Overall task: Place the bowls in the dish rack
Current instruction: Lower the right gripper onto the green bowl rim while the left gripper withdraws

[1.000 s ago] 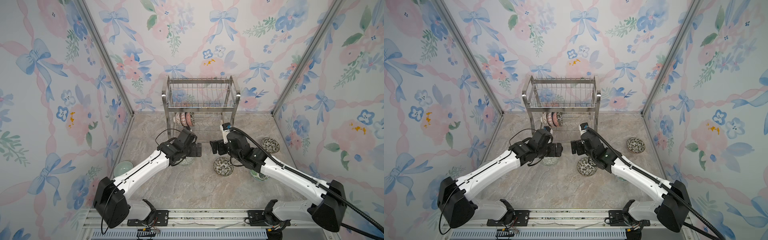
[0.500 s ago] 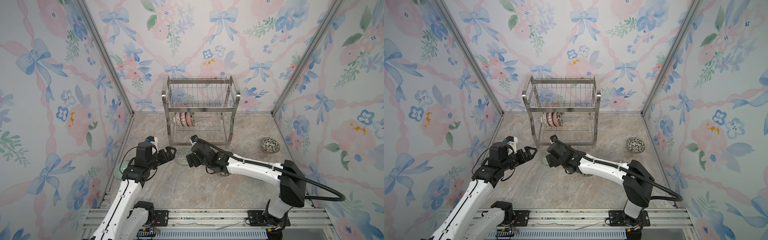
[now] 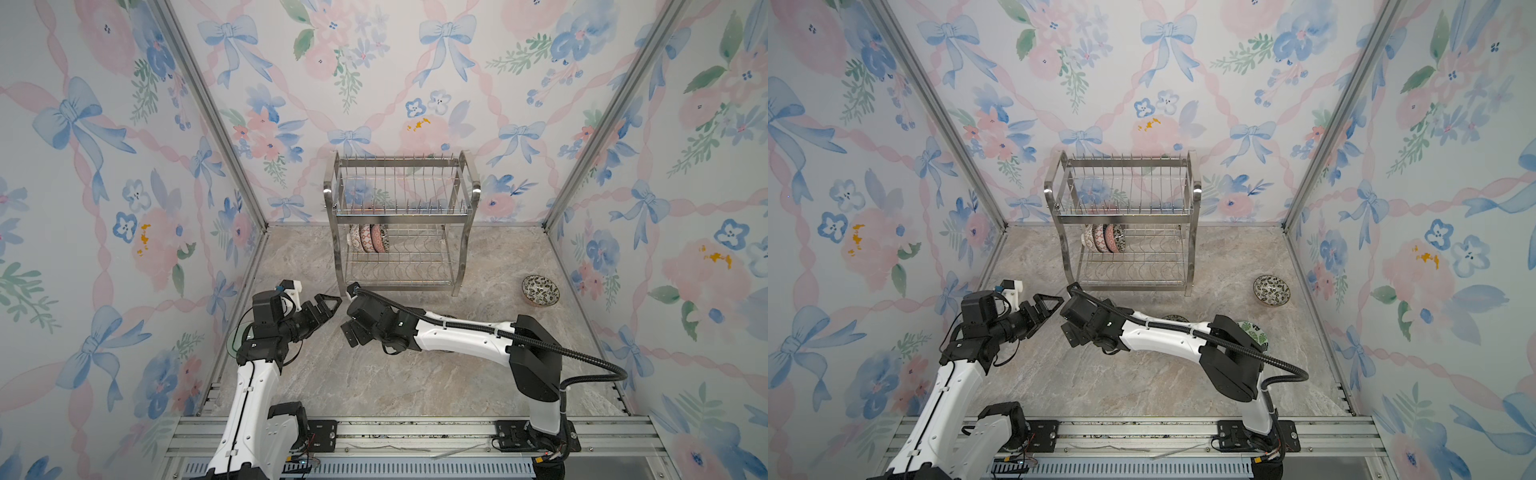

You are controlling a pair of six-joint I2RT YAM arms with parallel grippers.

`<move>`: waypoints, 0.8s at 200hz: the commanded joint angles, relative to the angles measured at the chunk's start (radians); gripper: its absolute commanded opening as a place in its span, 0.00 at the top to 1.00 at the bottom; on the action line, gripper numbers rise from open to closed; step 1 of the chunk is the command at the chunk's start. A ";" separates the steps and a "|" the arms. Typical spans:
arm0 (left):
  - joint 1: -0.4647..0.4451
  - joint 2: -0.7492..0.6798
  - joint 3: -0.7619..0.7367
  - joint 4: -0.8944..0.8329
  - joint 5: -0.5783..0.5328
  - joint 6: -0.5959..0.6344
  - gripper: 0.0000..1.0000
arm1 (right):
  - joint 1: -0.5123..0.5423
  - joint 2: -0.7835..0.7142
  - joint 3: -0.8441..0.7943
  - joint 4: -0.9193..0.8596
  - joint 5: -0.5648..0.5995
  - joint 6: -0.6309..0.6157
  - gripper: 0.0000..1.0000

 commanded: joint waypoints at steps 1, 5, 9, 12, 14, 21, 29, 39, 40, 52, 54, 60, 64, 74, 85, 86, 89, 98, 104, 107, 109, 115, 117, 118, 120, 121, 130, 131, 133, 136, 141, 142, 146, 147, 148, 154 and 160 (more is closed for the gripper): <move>0.043 0.007 -0.036 0.049 0.054 -0.018 0.02 | 0.005 0.050 0.040 -0.014 -0.018 -0.003 0.03; 0.052 0.009 -0.041 0.054 0.060 -0.017 0.02 | 0.006 0.057 0.044 -0.013 -0.017 -0.001 0.04; 0.059 0.013 -0.045 0.057 0.069 -0.016 0.02 | 0.005 0.066 0.049 -0.012 -0.017 -0.001 0.04; 0.063 0.014 -0.047 0.059 0.076 -0.014 0.02 | 0.005 0.071 0.052 -0.012 -0.017 0.000 0.05; 0.066 0.017 -0.048 0.057 0.078 -0.012 0.02 | 0.004 0.075 0.055 -0.013 -0.017 0.001 0.05; 0.073 0.025 -0.050 0.059 0.083 -0.006 0.02 | 0.003 0.091 0.065 -0.013 -0.015 0.002 0.07; 0.078 0.030 -0.051 0.059 0.085 0.003 0.02 | 0.001 0.110 0.080 -0.020 -0.014 0.005 0.09; 0.083 0.032 -0.052 0.058 0.087 0.014 0.02 | -0.004 0.136 0.103 -0.033 -0.014 0.007 0.11; 0.084 0.032 -0.051 0.058 0.086 0.015 0.02 | -0.004 0.139 0.105 -0.034 -0.014 0.006 0.12; 0.094 0.034 -0.050 0.064 0.092 0.021 0.02 | -0.010 0.164 0.124 -0.045 -0.011 0.005 0.15; 0.096 0.034 -0.051 0.066 0.093 0.021 0.02 | -0.011 0.169 0.126 -0.045 -0.011 0.005 0.15; 0.103 0.034 -0.049 0.070 0.098 0.021 0.02 | -0.014 0.179 0.133 -0.047 -0.014 0.006 0.17; 0.106 0.037 -0.047 0.070 0.098 0.021 0.02 | -0.017 0.185 0.136 -0.047 -0.017 0.006 0.19; 0.111 0.039 -0.040 0.069 0.096 0.027 0.02 | -0.022 0.195 0.144 -0.049 -0.020 0.006 0.25; 0.114 0.044 -0.029 0.071 0.090 0.030 0.02 | -0.027 0.207 0.152 -0.056 -0.020 0.006 0.29; 0.114 0.044 -0.028 0.070 0.090 0.032 0.02 | -0.028 0.208 0.152 -0.056 -0.021 0.007 0.30; 0.114 0.045 -0.025 0.069 0.087 0.033 0.02 | -0.028 0.210 0.154 -0.056 -0.022 0.006 0.31; 0.114 0.049 -0.016 0.069 0.075 0.037 0.02 | -0.029 0.218 0.157 -0.055 -0.023 0.006 0.34; 0.115 0.048 -0.012 0.071 0.065 0.042 0.02 | -0.030 0.225 0.162 -0.057 -0.022 0.006 0.35; 0.115 0.049 -0.012 0.069 0.059 0.045 0.02 | -0.030 0.228 0.165 -0.060 -0.021 0.008 0.37; 0.115 0.049 -0.010 0.069 0.057 0.047 0.02 | -0.030 0.231 0.168 -0.061 -0.021 0.008 0.38; 0.115 0.050 -0.008 0.070 0.048 0.056 0.02 | -0.030 0.240 0.176 -0.068 -0.024 0.010 0.41; 0.116 0.051 -0.009 0.069 0.046 0.058 0.02 | -0.030 0.242 0.178 -0.072 -0.024 0.010 0.42; 0.116 0.050 -0.008 0.070 0.044 0.059 0.02 | -0.029 0.244 0.179 -0.072 -0.025 0.011 0.42; 0.115 0.050 -0.008 0.070 0.042 0.060 0.02 | -0.029 0.248 0.183 -0.074 -0.026 0.012 0.43; 0.115 0.050 -0.008 0.069 0.040 0.060 0.02 | -0.029 0.250 0.185 -0.076 -0.026 0.012 0.44; 0.115 0.047 -0.010 0.074 0.030 0.062 0.02 | -0.028 0.260 0.197 -0.093 -0.023 0.015 0.48; 0.115 0.047 -0.010 0.074 0.030 0.062 0.02 | -0.028 0.262 0.198 -0.095 -0.022 0.016 0.49; 0.115 0.047 -0.011 0.077 0.031 0.062 0.02 | -0.028 0.264 0.200 -0.098 -0.021 0.017 0.50; 0.115 0.044 -0.013 0.079 0.031 0.060 0.02 | -0.028 0.267 0.202 -0.103 -0.019 0.018 0.51; 0.115 0.043 -0.013 0.082 0.033 0.060 0.02 | -0.028 0.269 0.202 -0.107 -0.016 0.020 0.53; 0.116 0.042 -0.013 0.082 0.032 0.060 0.02 | -0.028 0.269 0.202 -0.107 -0.016 0.020 0.53; 0.117 0.042 -0.015 0.084 0.031 0.060 0.02 | -0.029 0.271 0.203 -0.109 -0.014 0.022 0.54; 0.117 0.042 -0.015 0.083 0.031 0.060 0.02 | -0.029 0.272 0.203 -0.109 -0.013 0.022 0.54; 0.117 0.041 -0.015 0.084 0.031 0.060 0.02 | -0.028 0.272 0.202 -0.110 -0.013 0.022 0.54; 0.118 0.041 -0.017 0.085 0.032 0.060 0.02 | -0.028 0.276 0.205 -0.113 -0.008 0.020 0.56; 0.117 0.037 -0.019 0.088 0.033 0.060 0.02 | -0.028 0.281 0.209 -0.118 -0.005 0.018 0.59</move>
